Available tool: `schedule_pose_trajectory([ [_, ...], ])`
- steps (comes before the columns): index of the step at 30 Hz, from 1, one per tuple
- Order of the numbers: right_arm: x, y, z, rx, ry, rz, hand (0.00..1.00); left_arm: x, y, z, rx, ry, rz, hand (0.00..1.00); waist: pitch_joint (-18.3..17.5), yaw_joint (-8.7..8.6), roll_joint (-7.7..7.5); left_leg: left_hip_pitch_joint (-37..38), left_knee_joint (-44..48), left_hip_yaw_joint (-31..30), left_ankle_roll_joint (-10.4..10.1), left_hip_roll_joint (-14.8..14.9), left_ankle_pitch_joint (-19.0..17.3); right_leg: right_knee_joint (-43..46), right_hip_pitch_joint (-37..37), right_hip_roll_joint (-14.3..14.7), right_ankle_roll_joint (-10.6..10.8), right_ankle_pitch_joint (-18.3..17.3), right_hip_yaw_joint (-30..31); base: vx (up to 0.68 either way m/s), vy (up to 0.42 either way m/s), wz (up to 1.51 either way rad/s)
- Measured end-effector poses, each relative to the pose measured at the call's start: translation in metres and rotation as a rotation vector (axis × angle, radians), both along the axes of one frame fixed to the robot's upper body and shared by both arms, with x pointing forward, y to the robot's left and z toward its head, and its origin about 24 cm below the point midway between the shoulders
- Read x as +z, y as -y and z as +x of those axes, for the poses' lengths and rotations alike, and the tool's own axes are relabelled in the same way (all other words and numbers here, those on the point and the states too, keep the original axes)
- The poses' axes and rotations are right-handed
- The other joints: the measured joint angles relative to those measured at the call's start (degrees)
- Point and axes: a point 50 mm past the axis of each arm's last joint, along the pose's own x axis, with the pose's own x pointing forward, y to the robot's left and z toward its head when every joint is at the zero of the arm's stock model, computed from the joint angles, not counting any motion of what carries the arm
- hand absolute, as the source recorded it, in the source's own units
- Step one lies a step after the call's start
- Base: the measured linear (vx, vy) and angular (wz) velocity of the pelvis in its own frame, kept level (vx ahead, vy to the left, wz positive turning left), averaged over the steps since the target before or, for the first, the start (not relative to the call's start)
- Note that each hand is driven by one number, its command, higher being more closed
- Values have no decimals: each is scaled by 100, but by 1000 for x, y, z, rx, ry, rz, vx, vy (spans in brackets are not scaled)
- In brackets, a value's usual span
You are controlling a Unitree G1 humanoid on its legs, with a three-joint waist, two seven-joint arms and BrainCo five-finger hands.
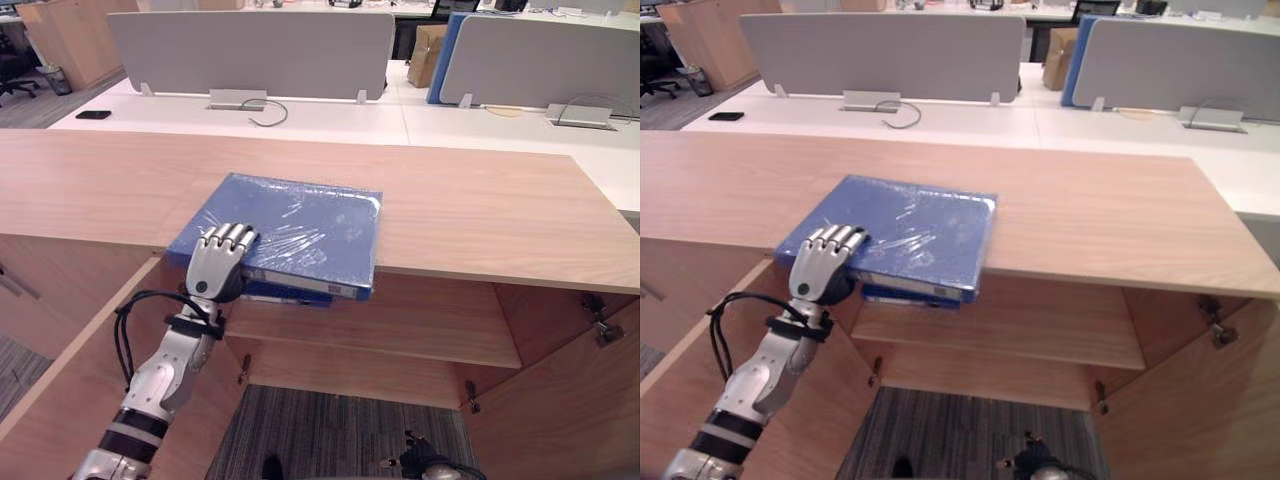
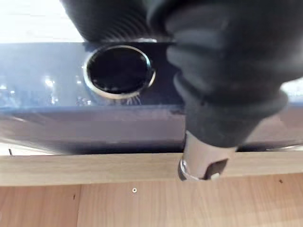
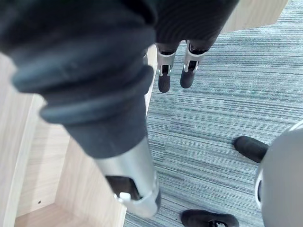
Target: Walk over to the cabinet, pick up the folder, carry it to the office cabinet, place the folder inside the office cabinet, then close the office cabinet door
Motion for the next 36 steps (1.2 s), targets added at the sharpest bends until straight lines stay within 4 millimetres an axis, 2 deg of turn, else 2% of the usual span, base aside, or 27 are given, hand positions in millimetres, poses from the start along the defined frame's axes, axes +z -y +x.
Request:
schedule_pose_trajectory([
  [10,1,0,3,2,6,0,0,-2,1,3,33,15,-25,100,-18,-60,16,3,1,2,-10,7,-5,-13,18,13,0,2,6,14,-7,-1],
  [14,0,-1,0,0,1,1,0,-1,10,0,35,26,-107,100,-20,-59,21,4,-1,-1,-10,0,-7,-2,15,-1,-1,2,6,0,0,0],
  [17,-1,-1,-5,-4,-17,1,0,11,23,-12,2,45,-368,100,-13,-47,31,-1,-1,-3,-7,-6,-15,-2,10,-12,-1,1,5,0,0,0],
  [19,-3,0,-11,-10,-47,-1,0,25,33,-24,-141,-2,-646,100,-23,-3,56,-6,-2,-8,-10,-14,-19,-6,10,-9,-3,-1,2,0,0,0],
  [20,-3,0,-11,-10,-50,-1,0,26,34,-25,-163,-12,-681,100,-24,-1,58,-6,-2,-8,-11,-14,-19,-7,11,-7,-3,-1,1,0,0,0],
  [21,-4,0,-13,-14,-58,-1,0,31,35,-30,-248,-46,-811,100,-34,-4,62,-18,-1,-6,-12,-6,-17,-6,1,-5,-4,-1,5,0,0,0],
  [22,-4,1,-14,-15,-60,-1,0,34,35,-33,-290,-62,-890,100,-36,-4,62,-23,1,-5,-13,-4,-15,-4,-4,-3,-4,-1,6,0,0,0],
  [23,-4,2,-14,-15,-63,-2,0,34,37,-38,-386,-104,-1078,100,-40,0,65,-28,2,-4,-14,-3,-12,-2,-6,-2,-5,0,7,0,0,0],
  [27,-5,2,-16,-14,-74,8,0,32,36,-47,-533,-172,-1429,100,-65,2,74,-85,6,1,-10,11,9,49,-76,3,-7,0,16,0,0,0],
  [34,-6,4,-21,-46,-96,28,0,36,21,-62,-724,-175,-1785,100,-95,40,119,-138,7,27,30,37,55,180,-203,-3,-21,-6,72,-10,4,-1],
  [36,-6,3,-21,-61,-93,37,0,36,21,-65,-762,-174,-1826,100,-99,55,135,-139,1,32,35,44,60,202,-219,-2,-26,-10,87,-45,14,-4],
])
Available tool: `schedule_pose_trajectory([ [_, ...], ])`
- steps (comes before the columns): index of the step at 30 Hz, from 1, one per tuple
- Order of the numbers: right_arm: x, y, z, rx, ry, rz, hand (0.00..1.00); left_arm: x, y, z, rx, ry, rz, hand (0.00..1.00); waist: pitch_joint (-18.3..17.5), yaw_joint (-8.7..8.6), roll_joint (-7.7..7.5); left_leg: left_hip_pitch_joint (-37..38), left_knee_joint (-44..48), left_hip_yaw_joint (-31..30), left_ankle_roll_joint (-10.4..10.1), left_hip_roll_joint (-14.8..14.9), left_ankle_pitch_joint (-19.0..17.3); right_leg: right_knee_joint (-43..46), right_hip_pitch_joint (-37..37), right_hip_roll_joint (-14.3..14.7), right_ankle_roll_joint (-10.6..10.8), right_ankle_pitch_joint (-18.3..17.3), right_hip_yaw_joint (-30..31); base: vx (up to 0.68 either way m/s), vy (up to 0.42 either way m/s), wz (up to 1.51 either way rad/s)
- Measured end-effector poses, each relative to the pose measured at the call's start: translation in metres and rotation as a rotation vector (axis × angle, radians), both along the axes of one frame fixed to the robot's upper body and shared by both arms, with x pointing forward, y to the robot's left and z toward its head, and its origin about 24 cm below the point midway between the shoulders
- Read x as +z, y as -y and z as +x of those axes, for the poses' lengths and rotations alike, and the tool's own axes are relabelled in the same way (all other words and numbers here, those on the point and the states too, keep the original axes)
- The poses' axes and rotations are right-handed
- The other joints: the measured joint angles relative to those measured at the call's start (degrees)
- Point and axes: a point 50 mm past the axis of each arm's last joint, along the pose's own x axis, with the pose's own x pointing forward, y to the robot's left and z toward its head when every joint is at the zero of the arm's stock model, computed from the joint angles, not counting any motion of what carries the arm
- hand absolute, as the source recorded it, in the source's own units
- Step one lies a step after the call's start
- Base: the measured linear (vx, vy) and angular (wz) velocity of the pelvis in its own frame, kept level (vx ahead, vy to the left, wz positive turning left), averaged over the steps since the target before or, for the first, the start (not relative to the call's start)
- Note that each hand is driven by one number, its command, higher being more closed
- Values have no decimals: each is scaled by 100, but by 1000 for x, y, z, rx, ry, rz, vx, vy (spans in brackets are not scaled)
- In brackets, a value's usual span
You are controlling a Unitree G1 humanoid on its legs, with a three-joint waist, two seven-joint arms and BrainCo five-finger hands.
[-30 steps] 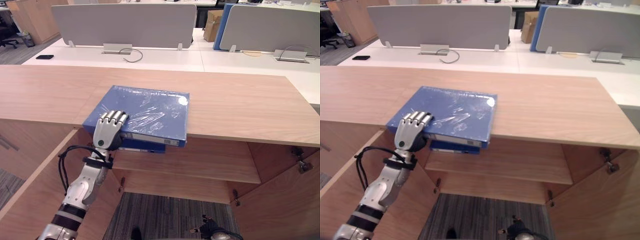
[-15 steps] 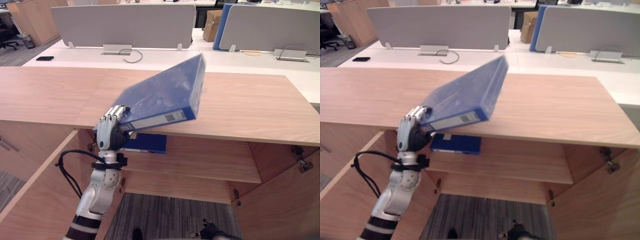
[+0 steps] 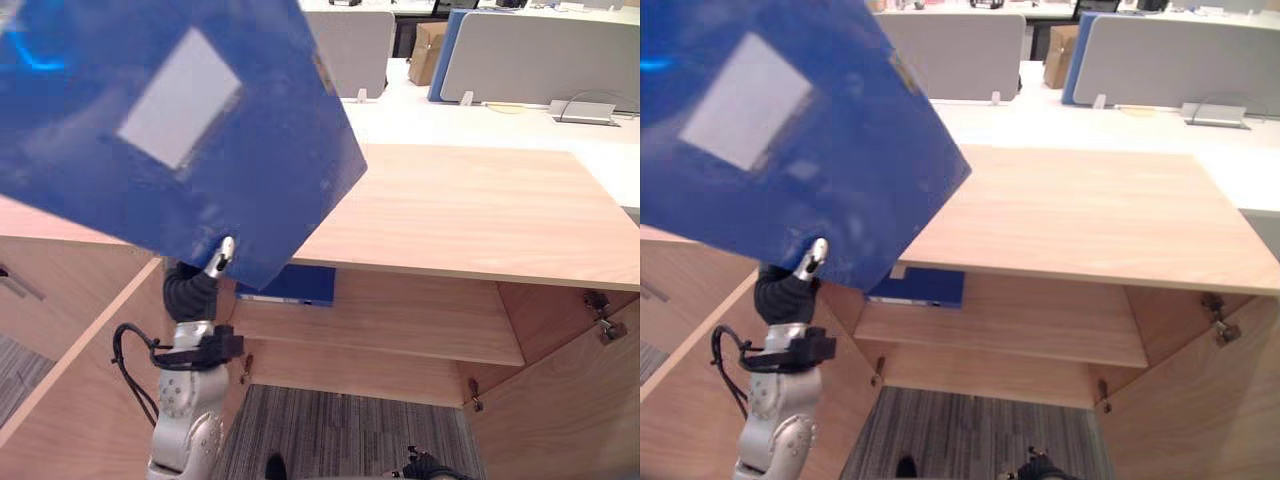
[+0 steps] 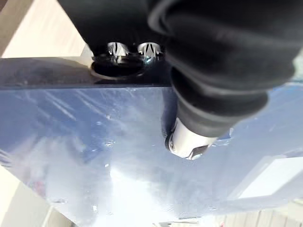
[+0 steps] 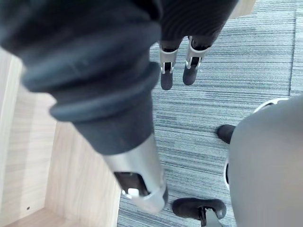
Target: Walk over to the cabinet, pick up the folder, carry it to the office cabinet, place the folder inside the office cabinet, then close the office cabinet door
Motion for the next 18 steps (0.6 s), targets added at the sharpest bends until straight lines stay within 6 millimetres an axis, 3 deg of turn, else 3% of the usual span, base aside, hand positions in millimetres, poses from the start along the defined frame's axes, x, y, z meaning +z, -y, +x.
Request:
schedule_pose_trajectory([
  [7,8,-3,11,-139,142,67,0,-13,10,-9,-111,-50,-82,100,-73,-18,61,-115,0,184,7,72,30,78,-257,18,-34,17,213,-17,7,-13],
  [12,48,5,47,-371,505,158,0,-42,11,-6,-153,-179,-40,100,-117,-155,131,-174,28,318,-13,163,46,79,-389,89,-89,89,375,9,-15,-18],
  [18,98,17,60,-611,808,140,0,-69,7,-16,-134,-330,-23,100,-114,-252,132,-118,28,454,-32,239,31,120,-435,129,-146,128,519,-16,-11,-12],
])
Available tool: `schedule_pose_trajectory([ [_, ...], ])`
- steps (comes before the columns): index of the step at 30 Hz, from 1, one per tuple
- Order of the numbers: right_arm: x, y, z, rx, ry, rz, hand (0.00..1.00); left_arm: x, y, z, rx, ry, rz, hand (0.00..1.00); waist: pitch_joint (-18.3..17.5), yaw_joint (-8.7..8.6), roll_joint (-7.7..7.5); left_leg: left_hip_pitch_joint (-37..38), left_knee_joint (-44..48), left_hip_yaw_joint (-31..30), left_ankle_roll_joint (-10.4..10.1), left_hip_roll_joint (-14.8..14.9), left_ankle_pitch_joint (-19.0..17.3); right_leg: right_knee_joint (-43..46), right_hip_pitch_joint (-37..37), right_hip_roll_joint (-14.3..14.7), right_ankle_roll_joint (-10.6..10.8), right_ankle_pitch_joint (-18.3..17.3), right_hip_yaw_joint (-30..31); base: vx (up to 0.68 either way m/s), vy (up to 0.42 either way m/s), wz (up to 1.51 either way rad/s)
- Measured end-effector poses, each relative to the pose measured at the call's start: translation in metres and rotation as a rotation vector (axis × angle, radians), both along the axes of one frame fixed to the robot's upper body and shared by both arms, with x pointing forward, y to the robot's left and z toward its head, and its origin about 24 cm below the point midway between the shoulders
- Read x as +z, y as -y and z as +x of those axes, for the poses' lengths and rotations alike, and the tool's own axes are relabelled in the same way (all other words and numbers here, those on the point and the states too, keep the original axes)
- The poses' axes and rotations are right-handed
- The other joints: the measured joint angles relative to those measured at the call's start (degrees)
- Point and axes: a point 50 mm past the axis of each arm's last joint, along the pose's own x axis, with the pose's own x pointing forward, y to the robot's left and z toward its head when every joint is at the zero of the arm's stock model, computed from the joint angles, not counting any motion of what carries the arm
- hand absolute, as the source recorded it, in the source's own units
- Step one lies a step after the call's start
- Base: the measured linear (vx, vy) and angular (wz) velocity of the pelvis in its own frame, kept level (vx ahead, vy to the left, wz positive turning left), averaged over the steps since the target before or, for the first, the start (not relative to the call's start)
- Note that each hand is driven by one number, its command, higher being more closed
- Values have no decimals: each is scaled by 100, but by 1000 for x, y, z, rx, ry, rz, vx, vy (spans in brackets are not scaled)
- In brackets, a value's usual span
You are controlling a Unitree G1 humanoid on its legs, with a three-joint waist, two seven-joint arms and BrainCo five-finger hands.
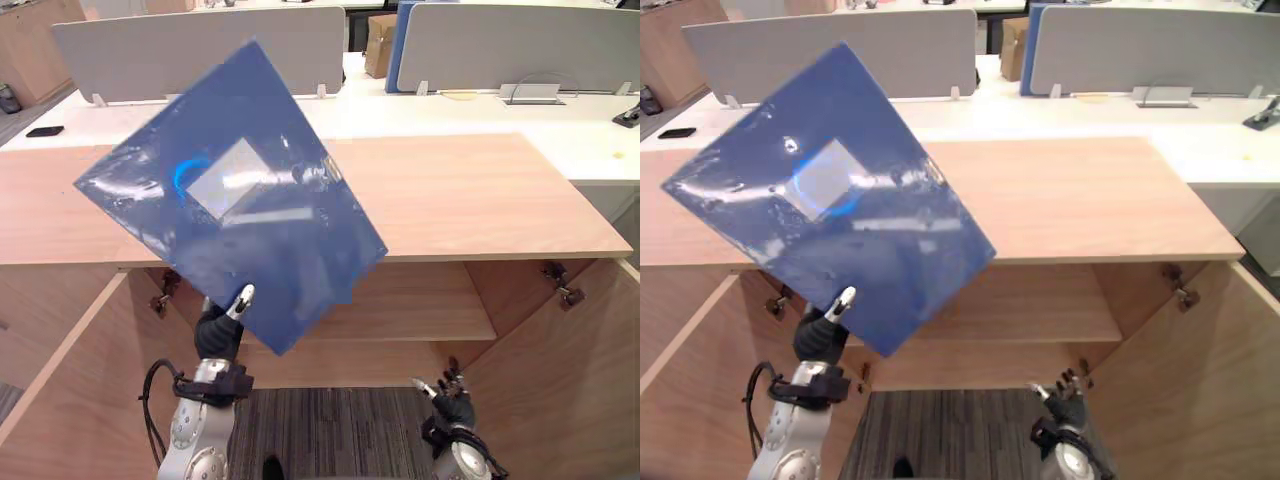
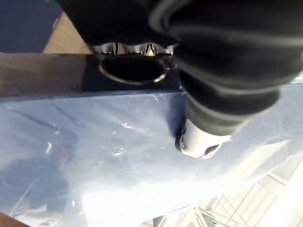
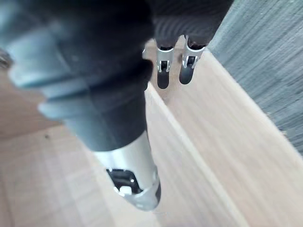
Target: Walk over to the cabinet, pick up the folder, carry it to the office cabinet, place the folder inside the office cabinet, then close the office cabinet door
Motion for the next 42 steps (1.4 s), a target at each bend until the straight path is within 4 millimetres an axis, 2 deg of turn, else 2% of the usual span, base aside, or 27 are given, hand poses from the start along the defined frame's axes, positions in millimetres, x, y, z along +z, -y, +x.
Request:
schedule_pose_trajectory([
  [2,13,0,6,-20,56,-14,0,-3,-2,-3,11,-15,16,100,3,-2,7,53,-3,73,-17,18,-48,8,2,1,-5,13,89,-47,28,-27],
  [5,53,4,19,-28,211,-109,0,-3,-1,-4,13,-14,76,100,13,-13,27,98,-24,165,12,17,-133,8,-28,-19,8,24,187,-56,37,-17],
  [6,60,4,22,-30,243,-117,0,-3,-1,-4,15,-15,86,100,11,-12,30,107,-24,180,14,15,-136,9,-27,-25,9,24,189,-37,42,-20],
  [7,79,5,27,-32,327,-138,0,-4,-2,-6,22,-19,111,100,3,-15,26,136,-20,242,6,12,-133,10,-28,-32,32,39,224,-12,23,-17],
  [13,121,-10,46,52,529,-169,0,-4,-2,-4,28,-20,134,100,-12,-35,11,138,3,332,4,3,-106,-20,-61,-12,55,82,363,11,6,-10],
  [15,146,-22,63,133,666,-181,0,0,-2,-1,21,3,140,100,-13,-31,9,136,4,330,4,-4,-107,-33,-61,-12,58,89,374,0,0,0],
  [16,153,-26,69,160,702,-183,0,1,-2,1,16,11,141,100,-13,-28,9,136,4,328,4,-5,-107,-34,-61,-12,59,91,377,0,0,0],
  [21,210,-54,106,438,964,-235,0,2,-2,16,-52,49,199,100,-14,40,7,133,4,315,7,-19,-107,-40,-58,-20,73,110,378,0,0,0],
  [23,221,-62,116,525,1012,-209,0,1,-3,19,-67,48,218,100,-17,53,4,135,4,310,9,-28,-105,-39,-56,-27,79,117,377,0,0,0],
  [28,227,-67,140,653,997,-198,0,2,-6,21,-83,53,246,100,-17,89,4,139,4,262,21,-67,-97,-28,-42,-61,93,125,359,-3,5,1],
  [31,228,-65,148,670,981,-180,0,2,-7,21,-89,53,260,100,-17,97,5,139,4,216,36,-83,-87,-3,-42,-78,94,125,339,-16,17,4],
  [37,227,-65,160,727,932,-183,0,2,-8,21,-92,53,255,100,-17,108,5,139,2,161,71,-90,-49,38,-42,-83,94,125,312,-35,11,4],
  [42,215,-70,162,802,870,-190,0,2,-7,21,-104,59,258,100,-16,117,7,135,-1,130,85,-89,-10,37,-47,-82,94,124,296,-22,5,1],
])
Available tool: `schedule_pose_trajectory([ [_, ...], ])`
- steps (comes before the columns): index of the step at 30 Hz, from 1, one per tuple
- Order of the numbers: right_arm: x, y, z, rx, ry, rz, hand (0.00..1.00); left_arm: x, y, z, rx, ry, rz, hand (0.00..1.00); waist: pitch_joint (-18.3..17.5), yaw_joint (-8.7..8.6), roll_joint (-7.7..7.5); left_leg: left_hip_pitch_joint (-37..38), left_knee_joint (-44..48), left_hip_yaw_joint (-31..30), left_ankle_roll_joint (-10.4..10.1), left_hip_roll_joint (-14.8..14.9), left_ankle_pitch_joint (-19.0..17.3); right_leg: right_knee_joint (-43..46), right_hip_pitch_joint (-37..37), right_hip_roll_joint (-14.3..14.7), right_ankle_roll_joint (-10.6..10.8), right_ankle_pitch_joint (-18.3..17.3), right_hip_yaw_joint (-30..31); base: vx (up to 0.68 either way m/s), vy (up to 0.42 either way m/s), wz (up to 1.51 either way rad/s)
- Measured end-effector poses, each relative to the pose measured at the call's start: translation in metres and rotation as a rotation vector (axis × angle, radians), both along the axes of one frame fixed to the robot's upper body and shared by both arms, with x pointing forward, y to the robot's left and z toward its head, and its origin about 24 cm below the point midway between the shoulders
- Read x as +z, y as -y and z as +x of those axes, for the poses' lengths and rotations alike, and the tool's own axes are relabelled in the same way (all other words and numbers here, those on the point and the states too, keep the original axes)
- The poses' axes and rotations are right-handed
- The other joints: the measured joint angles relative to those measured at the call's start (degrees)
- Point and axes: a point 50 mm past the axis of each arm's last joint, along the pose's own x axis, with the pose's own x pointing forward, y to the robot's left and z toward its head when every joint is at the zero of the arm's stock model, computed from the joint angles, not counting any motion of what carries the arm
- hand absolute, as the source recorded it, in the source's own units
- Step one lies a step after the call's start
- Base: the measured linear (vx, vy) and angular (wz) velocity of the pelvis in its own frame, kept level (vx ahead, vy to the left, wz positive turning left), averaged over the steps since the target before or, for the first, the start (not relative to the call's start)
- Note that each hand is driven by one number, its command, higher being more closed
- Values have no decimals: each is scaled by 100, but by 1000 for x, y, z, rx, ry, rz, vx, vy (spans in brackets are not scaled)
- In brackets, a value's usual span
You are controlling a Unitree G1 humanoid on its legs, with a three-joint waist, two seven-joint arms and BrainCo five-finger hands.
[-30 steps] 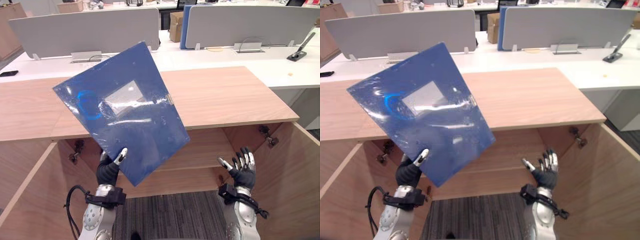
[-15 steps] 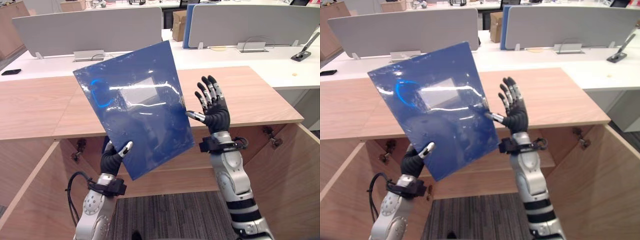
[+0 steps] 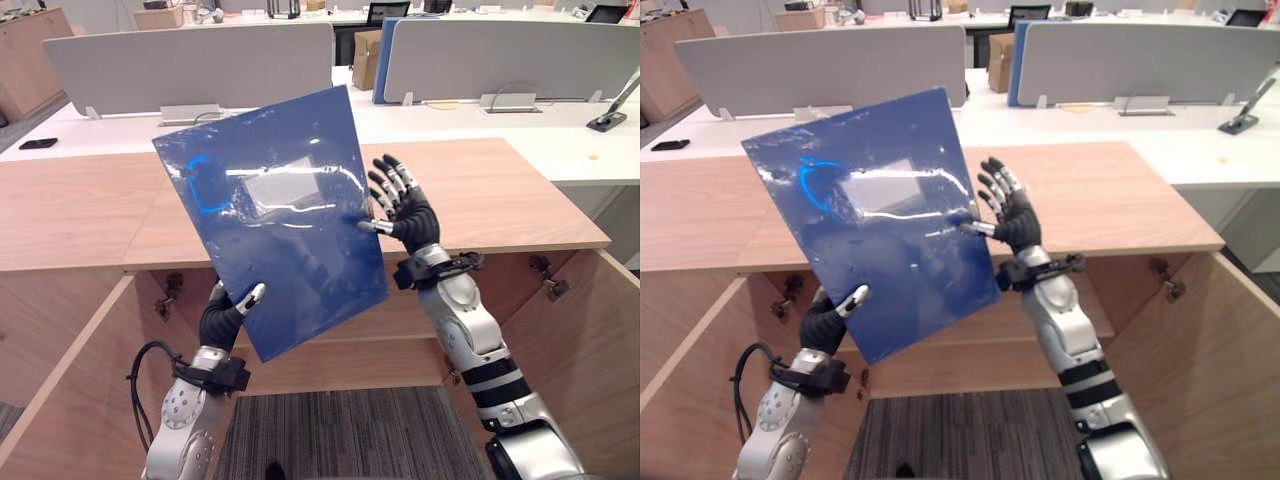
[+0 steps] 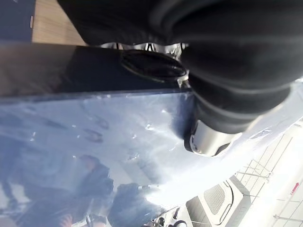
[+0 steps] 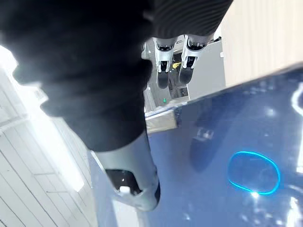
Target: Walk over to the cabinet, pick up the folder, carry it to the office cabinet, place the folder inside the office cabinet, then close the office cabinet door
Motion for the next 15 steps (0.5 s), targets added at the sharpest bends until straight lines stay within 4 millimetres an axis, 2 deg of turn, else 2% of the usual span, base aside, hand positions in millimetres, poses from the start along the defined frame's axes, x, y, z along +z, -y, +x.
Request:
schedule_pose_trajectory([
  [7,-8,3,3,-8,-37,-13,0,0,0,0,-6,2,0,100,-1,23,-1,-79,1,-162,2,7,83,-1,-9,23,-5,6,-135,-14,-6,10],
  [12,-15,-14,0,112,-60,-92,0,0,2,0,-12,1,-3,100,-1,38,-1,-89,-1,-224,-8,22,110,-9,-9,39,-15,26,-140,0,0,0],
  [15,-18,-14,-1,159,-86,-92,0,0,-1,0,-16,0,18,100,-1,57,-1,-94,-2,-241,-8,21,114,-14,-10,38,-9,39,-145,0,0,0],
])
